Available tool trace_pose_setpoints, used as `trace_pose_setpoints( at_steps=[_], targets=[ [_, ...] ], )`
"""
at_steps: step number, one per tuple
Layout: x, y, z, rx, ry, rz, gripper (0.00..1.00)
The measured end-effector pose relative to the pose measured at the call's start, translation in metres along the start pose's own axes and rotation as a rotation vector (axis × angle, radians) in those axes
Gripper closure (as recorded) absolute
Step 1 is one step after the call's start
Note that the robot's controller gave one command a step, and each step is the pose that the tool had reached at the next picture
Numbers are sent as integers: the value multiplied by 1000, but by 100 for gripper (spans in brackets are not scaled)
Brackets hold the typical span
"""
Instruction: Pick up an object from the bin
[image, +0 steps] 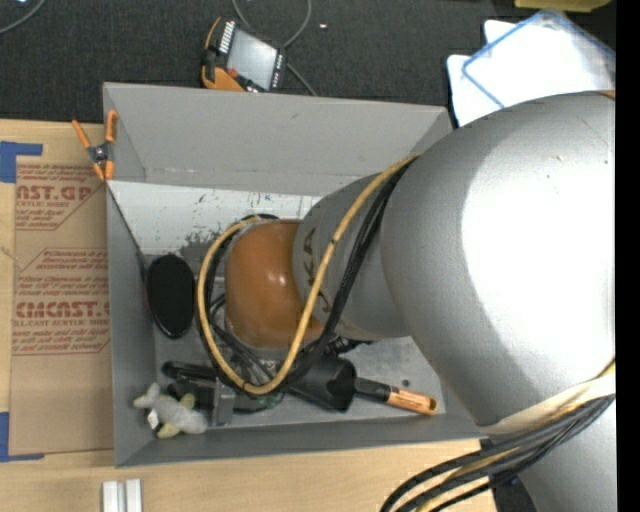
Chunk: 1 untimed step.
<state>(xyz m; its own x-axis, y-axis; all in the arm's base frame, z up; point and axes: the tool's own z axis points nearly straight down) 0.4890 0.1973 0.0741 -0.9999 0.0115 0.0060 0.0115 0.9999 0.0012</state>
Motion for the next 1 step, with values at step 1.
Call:
trace_pose_setpoints(
  at_steps=[1],
  targets=[
    [0, 0, 0, 0, 0, 0, 100]
  ],
)
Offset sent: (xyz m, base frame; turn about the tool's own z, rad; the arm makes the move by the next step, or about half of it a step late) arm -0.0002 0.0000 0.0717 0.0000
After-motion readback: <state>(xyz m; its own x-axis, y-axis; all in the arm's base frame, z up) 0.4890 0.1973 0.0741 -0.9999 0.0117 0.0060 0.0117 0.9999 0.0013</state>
